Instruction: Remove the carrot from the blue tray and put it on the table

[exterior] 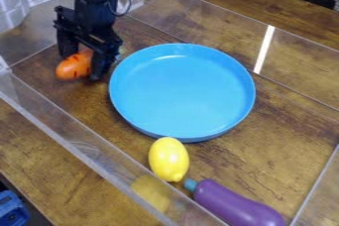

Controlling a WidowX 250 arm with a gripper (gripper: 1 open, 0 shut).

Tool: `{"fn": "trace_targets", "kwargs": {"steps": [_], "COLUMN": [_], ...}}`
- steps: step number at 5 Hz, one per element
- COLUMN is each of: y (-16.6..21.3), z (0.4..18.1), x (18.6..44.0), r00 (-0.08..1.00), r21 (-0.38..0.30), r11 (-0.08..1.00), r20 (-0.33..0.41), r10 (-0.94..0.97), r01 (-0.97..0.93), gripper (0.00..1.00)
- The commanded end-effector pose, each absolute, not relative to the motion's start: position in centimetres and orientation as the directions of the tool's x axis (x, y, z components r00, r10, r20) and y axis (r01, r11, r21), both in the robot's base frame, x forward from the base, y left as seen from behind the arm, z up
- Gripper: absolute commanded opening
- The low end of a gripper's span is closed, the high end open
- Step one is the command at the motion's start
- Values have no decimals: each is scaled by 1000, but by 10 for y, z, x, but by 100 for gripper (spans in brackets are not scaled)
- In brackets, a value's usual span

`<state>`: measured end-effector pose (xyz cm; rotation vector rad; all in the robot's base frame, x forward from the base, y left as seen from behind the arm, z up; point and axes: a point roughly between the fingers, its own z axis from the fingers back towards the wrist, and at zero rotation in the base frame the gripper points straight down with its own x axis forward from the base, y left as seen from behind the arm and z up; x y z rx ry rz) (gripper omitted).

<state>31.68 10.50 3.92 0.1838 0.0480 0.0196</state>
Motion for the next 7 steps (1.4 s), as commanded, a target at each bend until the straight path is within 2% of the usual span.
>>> {"fn": "trace_targets", "kwargs": {"steps": [1, 5, 6, 7], "y": [118, 119, 121, 123], "z": [61, 71, 84, 84], "x": [326, 335, 339, 345], "r00": [998, 996, 995, 995], "r21": [187, 123, 92, 76], "r11": [981, 990, 993, 995], "r20": [31, 59, 73, 79], "r10": [55, 61, 66, 65], "r01": [-59, -68, -73, -72], "gripper": [100, 100, 100, 100]}}
